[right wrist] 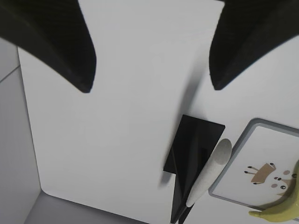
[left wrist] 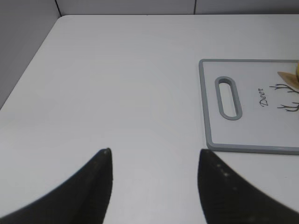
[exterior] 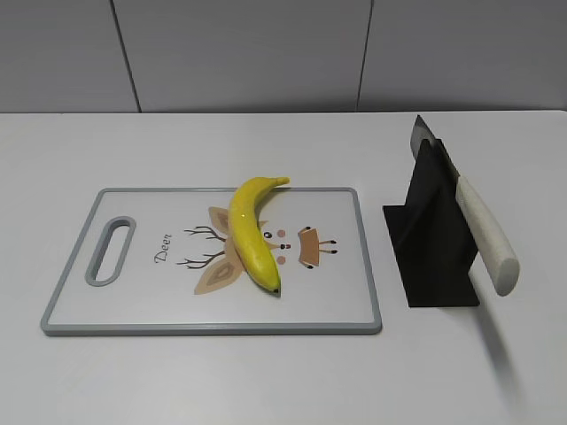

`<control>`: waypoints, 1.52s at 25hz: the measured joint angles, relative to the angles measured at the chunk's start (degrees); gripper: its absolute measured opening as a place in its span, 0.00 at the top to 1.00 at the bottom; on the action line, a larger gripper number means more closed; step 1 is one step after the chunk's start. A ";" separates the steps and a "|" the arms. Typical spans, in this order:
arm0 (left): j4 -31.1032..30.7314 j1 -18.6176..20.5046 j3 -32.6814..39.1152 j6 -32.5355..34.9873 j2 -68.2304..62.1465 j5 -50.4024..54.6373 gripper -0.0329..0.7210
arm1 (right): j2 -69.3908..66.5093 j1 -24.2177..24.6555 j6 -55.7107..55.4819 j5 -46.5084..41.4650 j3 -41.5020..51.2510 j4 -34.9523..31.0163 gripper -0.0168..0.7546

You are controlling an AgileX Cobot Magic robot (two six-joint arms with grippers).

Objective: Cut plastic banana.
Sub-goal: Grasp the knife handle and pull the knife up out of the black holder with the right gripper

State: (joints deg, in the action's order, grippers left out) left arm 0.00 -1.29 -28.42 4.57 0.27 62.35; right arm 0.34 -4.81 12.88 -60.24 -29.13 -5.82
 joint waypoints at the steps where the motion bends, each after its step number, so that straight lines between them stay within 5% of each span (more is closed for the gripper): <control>1: 0.00 0.00 0.00 0.00 0.00 0.00 0.20 | 0.00 0.00 0.00 0.00 0.00 0.00 0.22; 23: 0.00 0.00 0.00 0.00 0.00 0.00 0.23 | -0.78 0.00 -0.05 0.18 -1.04 0.00 0.22; 38: 0.00 0.00 0.00 0.00 0.00 0.00 0.23 | -34.43 0.00 -10.64 -9.30 -18.68 -0.16 0.22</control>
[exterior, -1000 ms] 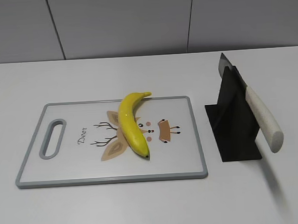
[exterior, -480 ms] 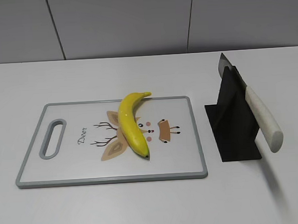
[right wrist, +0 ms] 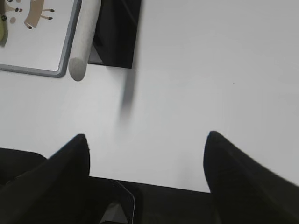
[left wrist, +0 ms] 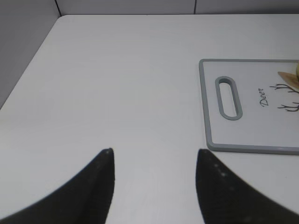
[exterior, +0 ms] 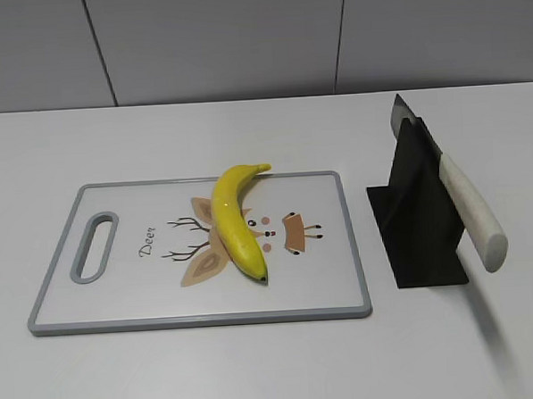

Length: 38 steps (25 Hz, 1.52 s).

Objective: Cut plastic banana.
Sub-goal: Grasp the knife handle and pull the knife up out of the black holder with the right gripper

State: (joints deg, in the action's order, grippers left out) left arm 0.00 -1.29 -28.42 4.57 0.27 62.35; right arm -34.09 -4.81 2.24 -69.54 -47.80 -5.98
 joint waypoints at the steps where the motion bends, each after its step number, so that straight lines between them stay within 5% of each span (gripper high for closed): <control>1: 0.00 0.00 0.00 0.00 0.00 0.00 0.24 | -2.12 0.00 -0.37 0.00 -1.08 -0.34 0.22; 15: 0.31 0.00 0.00 0.00 0.00 0.00 0.24 | -26.85 -2.28 -1.35 -0.01 -12.72 -7.88 0.22; 28: 0.31 0.00 0.00 0.00 0.00 0.00 0.25 | -47.47 -16.03 -8.89 0.10 -16.94 0.08 0.22; 38: 0.31 0.00 0.00 0.00 0.00 0.00 0.25 | -54.89 -17.02 -12.42 0.86 -16.94 0.29 0.32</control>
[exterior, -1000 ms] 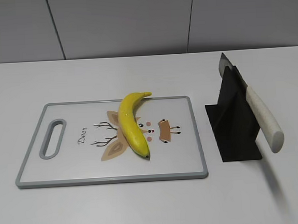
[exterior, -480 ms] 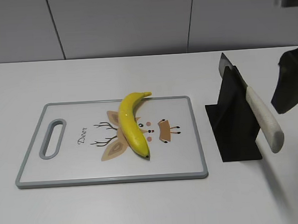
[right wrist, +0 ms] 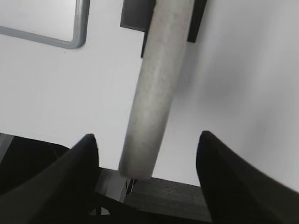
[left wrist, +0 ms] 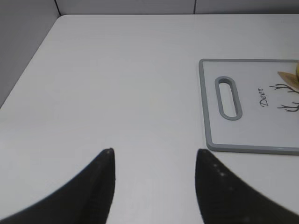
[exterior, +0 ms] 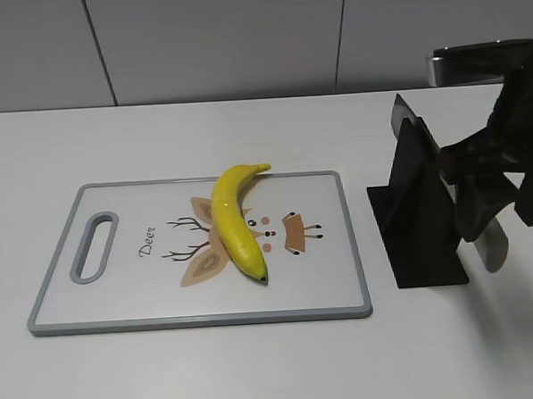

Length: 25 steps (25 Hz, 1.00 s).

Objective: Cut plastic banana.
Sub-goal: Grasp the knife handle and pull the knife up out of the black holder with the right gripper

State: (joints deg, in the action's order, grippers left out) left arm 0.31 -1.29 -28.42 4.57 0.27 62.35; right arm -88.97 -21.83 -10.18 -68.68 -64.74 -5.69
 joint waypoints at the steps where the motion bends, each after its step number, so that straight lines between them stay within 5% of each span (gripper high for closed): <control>1: 0.00 0.00 0.00 0.00 0.00 0.00 0.25 | -0.55 0.00 -0.25 0.71 0.00 -0.05 0.32; 19: 0.00 0.00 0.00 0.00 0.00 -0.04 0.25 | -8.77 -0.04 -2.87 5.02 0.00 0.99 0.37; 22: 0.00 0.00 0.00 0.00 0.00 -0.04 0.25 | -8.77 -0.04 -3.02 4.77 0.00 1.23 0.46; 25: 0.00 0.00 0.00 0.00 0.00 -0.04 0.25 | -8.77 -0.04 -2.79 3.94 0.00 1.18 0.70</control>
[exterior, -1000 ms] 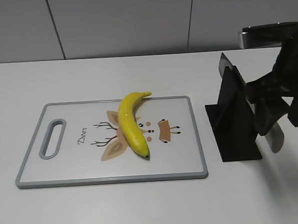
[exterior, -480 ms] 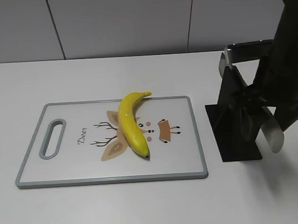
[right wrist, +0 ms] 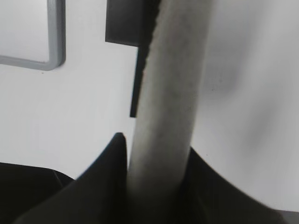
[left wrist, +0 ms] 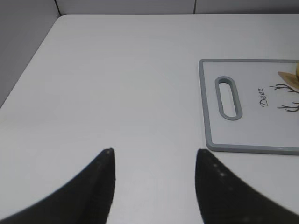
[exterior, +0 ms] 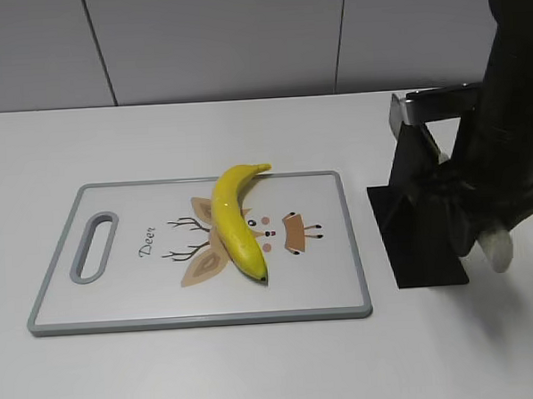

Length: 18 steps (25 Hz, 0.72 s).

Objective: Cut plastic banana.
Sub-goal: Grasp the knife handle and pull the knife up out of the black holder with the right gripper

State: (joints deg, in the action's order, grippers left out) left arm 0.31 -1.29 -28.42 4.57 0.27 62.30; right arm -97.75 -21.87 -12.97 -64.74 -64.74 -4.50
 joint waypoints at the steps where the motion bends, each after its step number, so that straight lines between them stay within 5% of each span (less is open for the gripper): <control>1: 0.00 0.00 0.00 0.00 0.00 0.00 0.25 | 0.00 0.06 -0.54 -0.30 0.00 0.30 0.74; 18: 0.08 0.00 0.00 0.00 0.00 0.00 0.25 | 10.14 -0.02 6.34 -5.32 -6.64 3.19 0.74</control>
State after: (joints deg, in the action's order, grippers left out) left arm 0.38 -1.29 -28.42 4.57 0.27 62.30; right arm -87.61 -21.88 -6.63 -70.06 -71.39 -1.31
